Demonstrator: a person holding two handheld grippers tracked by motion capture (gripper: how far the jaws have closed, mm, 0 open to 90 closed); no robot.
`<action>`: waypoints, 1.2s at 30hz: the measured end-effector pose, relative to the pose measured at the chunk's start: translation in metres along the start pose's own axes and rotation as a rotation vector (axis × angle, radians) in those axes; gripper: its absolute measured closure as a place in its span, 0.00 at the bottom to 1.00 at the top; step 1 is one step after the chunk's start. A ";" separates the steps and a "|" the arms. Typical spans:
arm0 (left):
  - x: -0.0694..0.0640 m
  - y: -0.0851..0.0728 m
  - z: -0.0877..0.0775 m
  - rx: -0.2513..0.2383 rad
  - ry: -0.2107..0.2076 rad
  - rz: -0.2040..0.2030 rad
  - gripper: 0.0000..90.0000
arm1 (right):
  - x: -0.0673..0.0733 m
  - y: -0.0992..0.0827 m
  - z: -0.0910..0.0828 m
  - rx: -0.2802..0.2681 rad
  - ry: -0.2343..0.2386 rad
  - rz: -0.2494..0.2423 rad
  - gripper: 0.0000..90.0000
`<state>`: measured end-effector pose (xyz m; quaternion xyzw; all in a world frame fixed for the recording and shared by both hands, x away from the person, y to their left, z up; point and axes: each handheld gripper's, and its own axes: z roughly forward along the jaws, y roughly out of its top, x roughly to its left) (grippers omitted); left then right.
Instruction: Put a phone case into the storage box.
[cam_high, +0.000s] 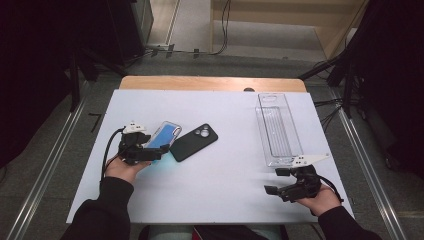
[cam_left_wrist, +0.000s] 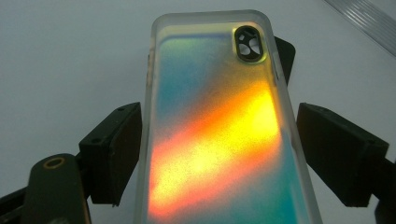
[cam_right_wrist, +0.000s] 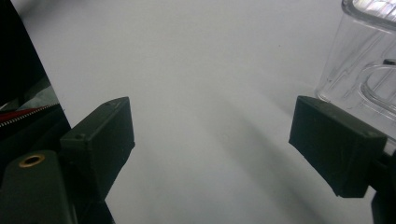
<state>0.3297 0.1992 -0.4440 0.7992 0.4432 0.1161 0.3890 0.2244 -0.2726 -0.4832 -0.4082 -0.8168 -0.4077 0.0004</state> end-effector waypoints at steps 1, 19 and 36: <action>-0.002 0.000 0.000 0.001 0.003 0.005 0.19 | 0.000 0.000 -0.001 -0.003 -0.001 -0.002 0.13; -0.040 0.003 0.008 0.025 -0.086 0.051 0.19 | 0.004 0.002 -0.002 -0.019 0.015 0.010 0.14; -0.082 0.001 0.018 0.007 -0.190 -0.004 0.19 | 0.014 0.013 -0.001 -0.023 0.014 0.042 0.16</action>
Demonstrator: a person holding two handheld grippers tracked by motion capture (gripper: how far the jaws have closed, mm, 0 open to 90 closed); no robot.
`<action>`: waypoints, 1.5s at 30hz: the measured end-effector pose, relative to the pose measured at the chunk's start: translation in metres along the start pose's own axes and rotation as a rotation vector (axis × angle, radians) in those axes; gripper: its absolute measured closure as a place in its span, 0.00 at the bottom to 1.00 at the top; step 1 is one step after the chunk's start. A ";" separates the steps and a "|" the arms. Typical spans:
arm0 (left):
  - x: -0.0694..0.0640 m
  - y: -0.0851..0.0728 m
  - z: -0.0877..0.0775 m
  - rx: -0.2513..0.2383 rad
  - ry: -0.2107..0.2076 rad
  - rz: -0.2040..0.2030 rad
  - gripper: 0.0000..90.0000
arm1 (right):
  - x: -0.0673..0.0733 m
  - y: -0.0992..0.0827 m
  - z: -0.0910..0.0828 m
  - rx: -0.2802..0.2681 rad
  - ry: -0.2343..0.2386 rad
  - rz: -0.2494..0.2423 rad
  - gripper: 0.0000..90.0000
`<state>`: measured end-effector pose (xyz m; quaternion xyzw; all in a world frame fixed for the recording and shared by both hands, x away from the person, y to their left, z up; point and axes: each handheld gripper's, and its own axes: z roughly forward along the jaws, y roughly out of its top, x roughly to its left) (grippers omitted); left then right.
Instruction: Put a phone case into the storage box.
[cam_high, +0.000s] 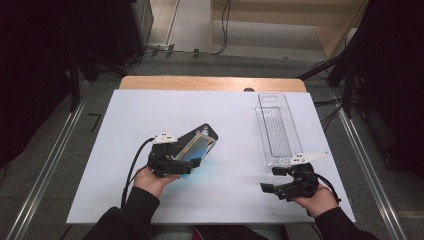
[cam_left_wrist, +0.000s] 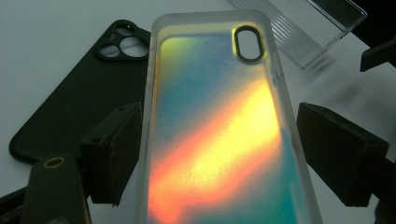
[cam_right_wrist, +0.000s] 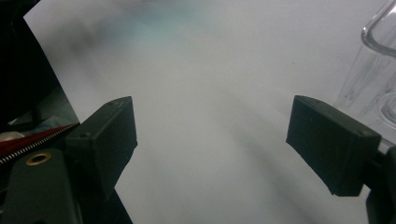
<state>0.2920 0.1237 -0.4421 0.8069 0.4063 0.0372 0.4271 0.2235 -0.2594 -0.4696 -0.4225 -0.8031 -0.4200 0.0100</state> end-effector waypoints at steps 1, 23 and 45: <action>-0.001 0.000 0.000 -0.004 -0.003 -0.007 0.19 | 0.001 0.001 0.001 -0.001 -0.001 -0.002 0.16; -0.019 -0.015 0.020 -0.108 0.052 -0.043 0.19 | 0.026 0.031 0.018 -0.066 -0.013 0.081 0.16; -0.033 -0.027 0.032 -0.217 0.103 0.007 0.19 | 0.037 0.066 0.039 -0.095 -0.031 0.143 0.16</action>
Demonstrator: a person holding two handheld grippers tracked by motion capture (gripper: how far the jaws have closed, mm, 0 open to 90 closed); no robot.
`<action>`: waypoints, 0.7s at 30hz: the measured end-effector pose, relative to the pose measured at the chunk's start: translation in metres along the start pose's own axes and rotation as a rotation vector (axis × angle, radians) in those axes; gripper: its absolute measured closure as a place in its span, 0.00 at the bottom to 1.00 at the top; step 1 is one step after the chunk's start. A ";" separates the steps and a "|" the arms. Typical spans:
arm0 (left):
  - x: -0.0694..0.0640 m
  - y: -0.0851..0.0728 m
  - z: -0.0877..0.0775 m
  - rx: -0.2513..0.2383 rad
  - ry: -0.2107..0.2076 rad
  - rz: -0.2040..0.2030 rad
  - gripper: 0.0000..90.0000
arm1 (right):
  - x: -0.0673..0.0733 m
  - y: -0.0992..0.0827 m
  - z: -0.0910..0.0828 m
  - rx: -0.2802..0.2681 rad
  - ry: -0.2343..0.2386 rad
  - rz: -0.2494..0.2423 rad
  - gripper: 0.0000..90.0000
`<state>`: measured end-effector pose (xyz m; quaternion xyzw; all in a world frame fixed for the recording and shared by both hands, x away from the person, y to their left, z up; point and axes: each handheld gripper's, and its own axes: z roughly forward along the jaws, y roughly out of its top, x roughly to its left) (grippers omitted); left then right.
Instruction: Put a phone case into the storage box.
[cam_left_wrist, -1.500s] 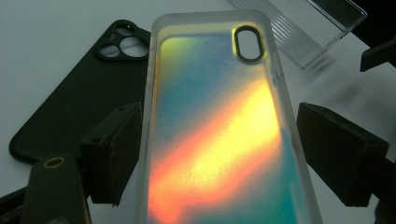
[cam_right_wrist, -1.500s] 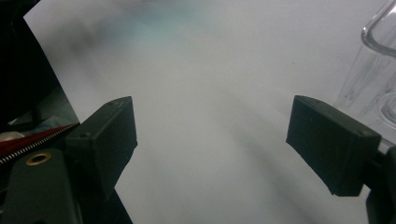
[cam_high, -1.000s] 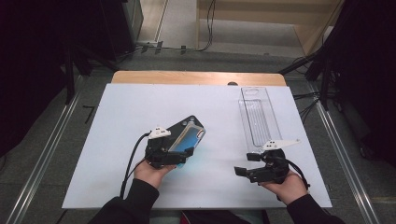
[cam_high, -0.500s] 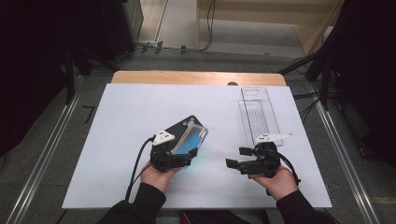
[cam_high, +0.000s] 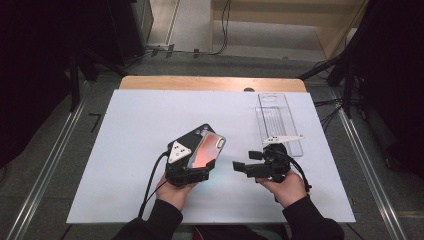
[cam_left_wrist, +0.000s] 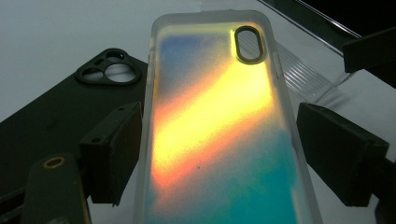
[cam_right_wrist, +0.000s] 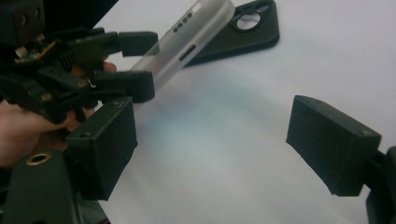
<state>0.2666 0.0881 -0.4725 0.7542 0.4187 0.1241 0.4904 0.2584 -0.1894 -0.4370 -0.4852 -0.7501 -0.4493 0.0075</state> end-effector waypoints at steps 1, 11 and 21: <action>-0.001 -0.002 0.000 -0.016 0.001 0.007 0.19 | 0.000 0.001 0.001 -0.005 0.003 0.002 0.16; -0.011 -0.014 0.004 -0.081 0.016 0.081 0.19 | 0.003 0.010 0.009 -0.074 0.038 0.055 0.16; -0.016 -0.017 0.002 -0.144 0.013 0.084 0.19 | 0.003 0.020 0.023 -0.086 0.081 0.113 0.16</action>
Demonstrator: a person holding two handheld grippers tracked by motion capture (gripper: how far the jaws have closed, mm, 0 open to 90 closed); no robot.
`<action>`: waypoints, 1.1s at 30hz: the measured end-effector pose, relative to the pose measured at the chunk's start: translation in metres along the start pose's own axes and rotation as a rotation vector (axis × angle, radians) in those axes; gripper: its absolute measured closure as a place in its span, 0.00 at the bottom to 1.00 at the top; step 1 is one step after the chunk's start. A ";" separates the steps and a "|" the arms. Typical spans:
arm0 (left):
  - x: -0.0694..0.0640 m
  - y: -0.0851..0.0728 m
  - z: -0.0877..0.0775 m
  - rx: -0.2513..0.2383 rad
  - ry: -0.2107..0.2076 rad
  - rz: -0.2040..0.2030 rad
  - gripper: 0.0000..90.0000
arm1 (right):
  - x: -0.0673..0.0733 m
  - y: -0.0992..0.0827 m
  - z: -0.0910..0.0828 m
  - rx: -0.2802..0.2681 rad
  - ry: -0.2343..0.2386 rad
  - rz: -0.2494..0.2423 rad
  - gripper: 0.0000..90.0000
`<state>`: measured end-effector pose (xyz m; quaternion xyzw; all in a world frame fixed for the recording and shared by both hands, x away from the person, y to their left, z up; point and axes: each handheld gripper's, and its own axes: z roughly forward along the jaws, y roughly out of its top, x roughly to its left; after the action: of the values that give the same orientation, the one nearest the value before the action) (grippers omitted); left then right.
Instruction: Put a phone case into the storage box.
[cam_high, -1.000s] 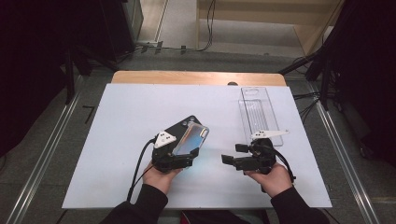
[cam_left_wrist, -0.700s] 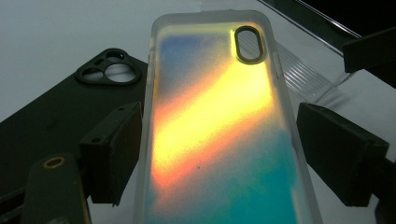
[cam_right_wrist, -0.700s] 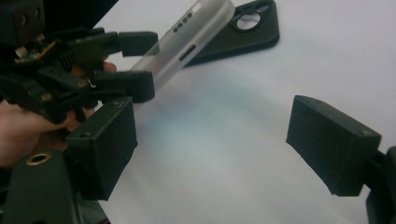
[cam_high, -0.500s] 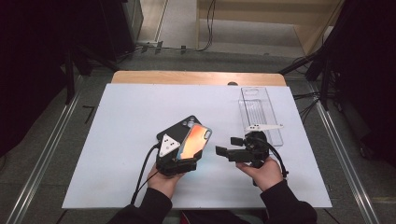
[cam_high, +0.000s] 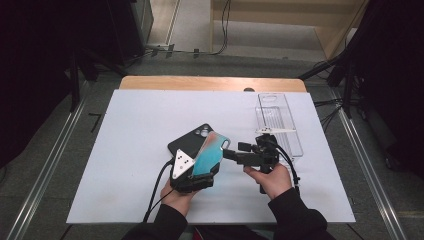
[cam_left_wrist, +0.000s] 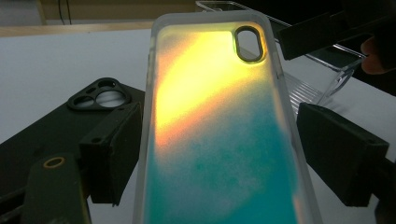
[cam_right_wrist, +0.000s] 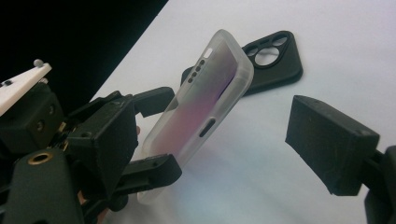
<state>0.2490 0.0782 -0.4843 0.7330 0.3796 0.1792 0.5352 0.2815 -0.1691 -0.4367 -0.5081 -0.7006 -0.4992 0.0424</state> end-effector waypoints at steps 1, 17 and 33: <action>0.000 0.000 -0.001 -0.003 0.000 0.000 0.19 | -0.001 0.001 0.001 0.002 0.005 0.009 0.16; -0.011 -0.002 -0.004 -0.061 -0.002 0.005 0.19 | -0.002 0.007 0.014 -0.015 0.065 0.076 0.28; -0.015 -0.001 -0.006 -0.044 -0.018 -0.057 0.19 | -0.007 0.014 0.018 0.014 0.048 0.189 0.81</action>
<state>0.2350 0.0711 -0.4814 0.7115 0.3915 0.1655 0.5595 0.3037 -0.1609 -0.4407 -0.5597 -0.6516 -0.5001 0.1096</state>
